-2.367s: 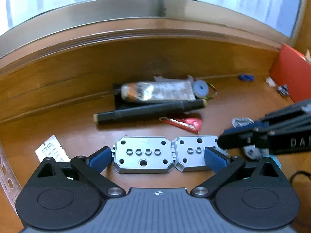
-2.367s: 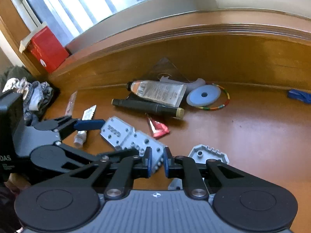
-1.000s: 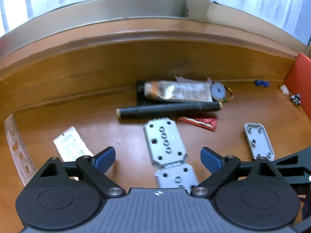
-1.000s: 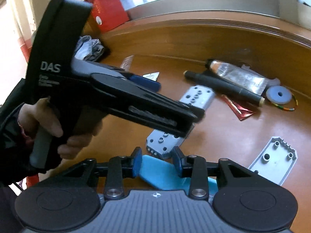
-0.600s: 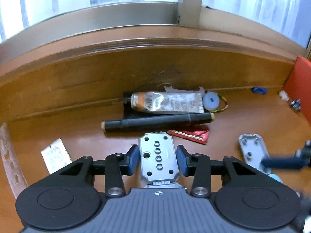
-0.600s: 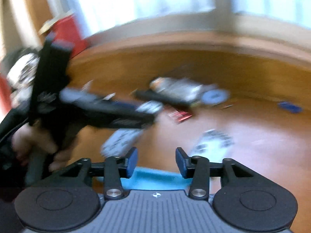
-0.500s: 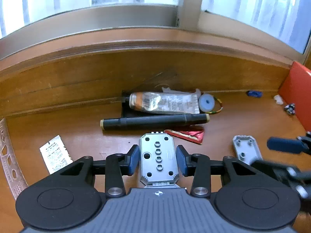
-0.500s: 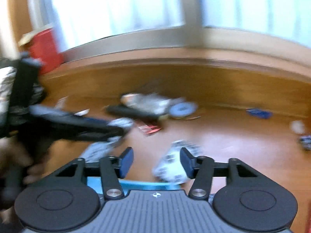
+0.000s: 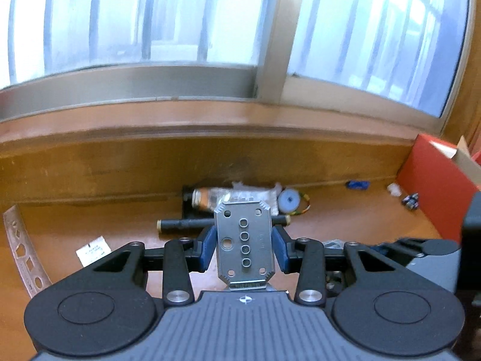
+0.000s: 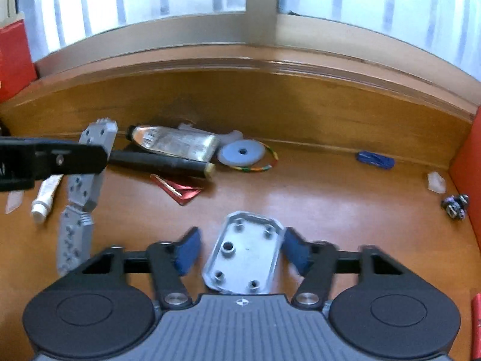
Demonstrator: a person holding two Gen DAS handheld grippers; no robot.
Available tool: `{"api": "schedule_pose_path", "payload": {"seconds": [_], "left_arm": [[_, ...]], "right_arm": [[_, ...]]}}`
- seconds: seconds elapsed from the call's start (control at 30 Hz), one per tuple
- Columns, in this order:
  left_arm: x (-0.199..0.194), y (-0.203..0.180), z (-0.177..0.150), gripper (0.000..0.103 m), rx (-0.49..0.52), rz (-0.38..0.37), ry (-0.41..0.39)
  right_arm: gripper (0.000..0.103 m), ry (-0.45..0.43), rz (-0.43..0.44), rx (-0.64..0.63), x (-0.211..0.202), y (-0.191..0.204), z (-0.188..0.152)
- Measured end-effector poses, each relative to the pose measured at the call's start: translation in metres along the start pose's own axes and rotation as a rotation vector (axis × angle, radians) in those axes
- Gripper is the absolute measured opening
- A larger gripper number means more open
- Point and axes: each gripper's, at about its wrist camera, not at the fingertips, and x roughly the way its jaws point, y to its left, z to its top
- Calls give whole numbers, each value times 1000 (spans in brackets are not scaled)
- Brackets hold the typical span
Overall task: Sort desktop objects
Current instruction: 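Grasp a grey perforated metal plate with the left tool while the right tool grasps another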
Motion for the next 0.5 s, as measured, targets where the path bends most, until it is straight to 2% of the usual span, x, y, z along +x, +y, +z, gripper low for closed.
{"api": "schedule_pose_path", "payload": {"seconds": [0.1, 0.33, 0.5], "left_arm": [[-10, -2, 3, 41, 4, -12, -29], [-35, -7, 9, 40, 18, -52, -97], [-51, -18, 12, 39, 55, -97, -137]], "right_arm": [[47, 4, -7, 28, -2, -4, 1], [47, -132, 26, 114, -43, -14, 3], [47, -213, 20, 143, -76, -14, 2]]}}
